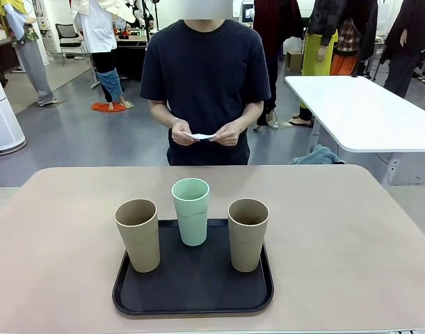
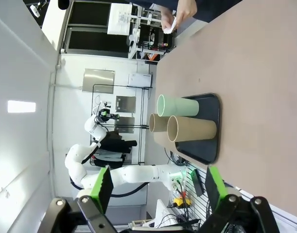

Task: Place coasters on the table and set cups on them.
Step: Pick up one Reusable plastic cup and place it on a coaster set by the human.

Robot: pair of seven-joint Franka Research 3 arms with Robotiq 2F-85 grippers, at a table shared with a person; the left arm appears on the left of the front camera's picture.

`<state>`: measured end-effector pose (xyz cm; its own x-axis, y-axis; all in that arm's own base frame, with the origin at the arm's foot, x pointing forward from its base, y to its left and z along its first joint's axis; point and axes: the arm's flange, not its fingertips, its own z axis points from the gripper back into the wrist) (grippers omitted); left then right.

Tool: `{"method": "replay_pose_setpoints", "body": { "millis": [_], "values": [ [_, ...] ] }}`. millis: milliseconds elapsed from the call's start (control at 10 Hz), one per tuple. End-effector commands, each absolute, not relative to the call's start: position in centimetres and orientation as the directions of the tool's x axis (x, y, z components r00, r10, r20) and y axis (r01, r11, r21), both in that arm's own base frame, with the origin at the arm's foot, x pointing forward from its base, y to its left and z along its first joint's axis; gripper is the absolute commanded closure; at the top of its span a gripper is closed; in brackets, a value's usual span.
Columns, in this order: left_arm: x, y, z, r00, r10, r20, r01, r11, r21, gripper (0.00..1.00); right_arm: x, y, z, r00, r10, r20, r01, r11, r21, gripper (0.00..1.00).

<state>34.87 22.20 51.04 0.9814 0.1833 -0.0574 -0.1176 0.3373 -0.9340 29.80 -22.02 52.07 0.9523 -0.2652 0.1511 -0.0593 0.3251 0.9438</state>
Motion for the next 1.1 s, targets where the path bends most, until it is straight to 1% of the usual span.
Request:
{"method": "replay_pose_setpoints", "body": {
  "millis": [0, 1000],
  "values": [
    [35.01, 22.19, 51.12, 0.979, 0.199, -0.047, -0.112, 0.334, -0.936, 0.0, 29.85, -22.16, 52.19, 0.95, -0.277, 0.146, -0.058, 0.3, 0.952, 0.0],
    [35.01, 22.19, 51.12, 0.979, 0.199, -0.047, -0.112, 0.334, -0.936, 0.0, 29.85, -22.16, 52.19, 0.95, -0.277, 0.146, -0.058, 0.3, 0.952, 0.0]
  ]
}}
